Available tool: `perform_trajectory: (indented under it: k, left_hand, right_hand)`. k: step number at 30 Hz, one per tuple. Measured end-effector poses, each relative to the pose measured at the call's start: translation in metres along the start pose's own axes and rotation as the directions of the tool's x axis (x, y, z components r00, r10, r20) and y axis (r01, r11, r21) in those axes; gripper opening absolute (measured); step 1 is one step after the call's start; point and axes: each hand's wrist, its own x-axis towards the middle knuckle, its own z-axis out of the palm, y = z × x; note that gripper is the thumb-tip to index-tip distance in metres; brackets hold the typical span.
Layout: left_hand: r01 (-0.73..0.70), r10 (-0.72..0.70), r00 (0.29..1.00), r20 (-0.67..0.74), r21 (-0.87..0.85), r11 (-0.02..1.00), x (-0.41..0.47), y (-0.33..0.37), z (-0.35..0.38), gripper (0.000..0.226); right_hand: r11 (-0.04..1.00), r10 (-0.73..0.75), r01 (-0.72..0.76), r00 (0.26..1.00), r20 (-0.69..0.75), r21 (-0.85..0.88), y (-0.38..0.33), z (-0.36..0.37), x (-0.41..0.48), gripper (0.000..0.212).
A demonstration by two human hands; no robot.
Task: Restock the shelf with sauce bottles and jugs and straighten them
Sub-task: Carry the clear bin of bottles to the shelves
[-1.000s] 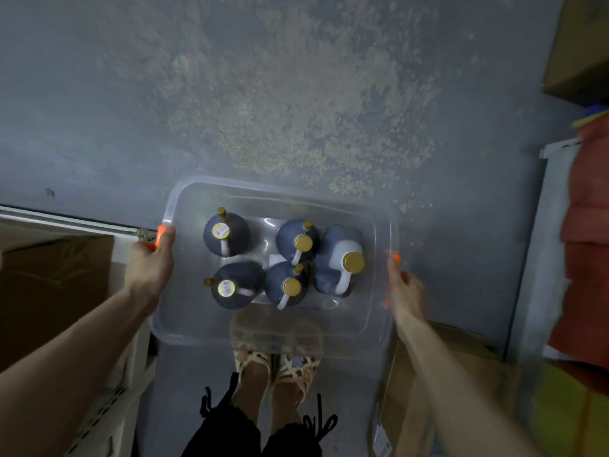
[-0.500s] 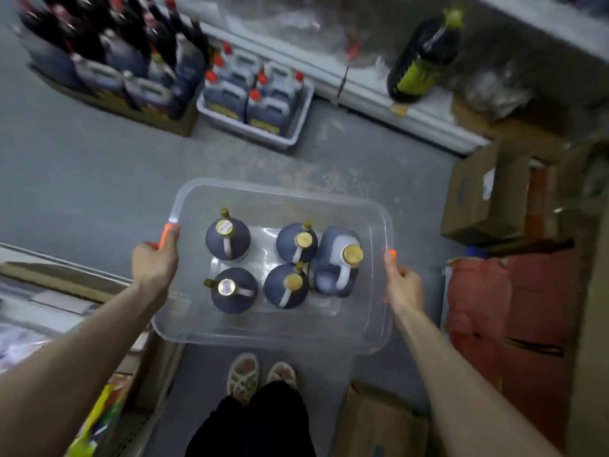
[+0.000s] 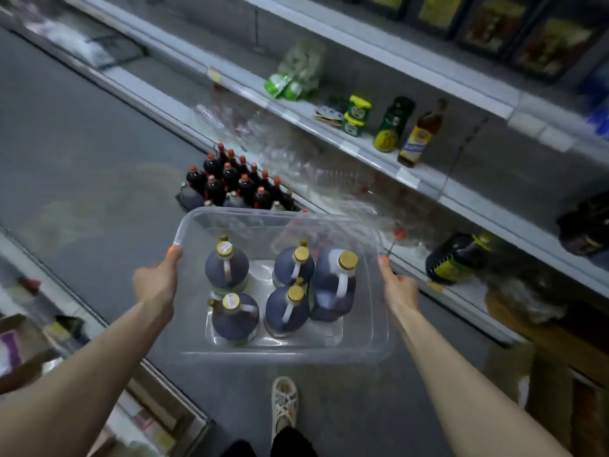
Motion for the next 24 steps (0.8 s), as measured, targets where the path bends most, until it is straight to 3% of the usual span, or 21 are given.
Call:
perform_trajectory:
  k: [8, 18, 24]
  left_hand:
    - [0.022, -0.065, 0.985, -0.163, -0.259, 0.966, 0.060, 0.095, -0.009, 0.046]
    - [0.041, -0.143, 0.961, -0.238, -0.387, 0.921, 0.237, 0.181, -0.033, 0.037]
    - [0.067, -0.187, 0.943, -0.276, -0.393, 0.917, 0.373, 0.247, -0.058, 0.055]
  right_hand:
    - [0.974, -0.201, 0.212, 0.971, 0.129, -0.082, -0.163, 0.088, 0.052, 0.065]
    - [0.974, -0.209, 0.223, 0.954, 0.214, -0.043, -0.312, 0.279, 0.084, 0.068]
    - [0.971, -0.202, 0.229, 0.942, 0.268, -0.074, -0.409, 0.408, 0.090, 0.062]
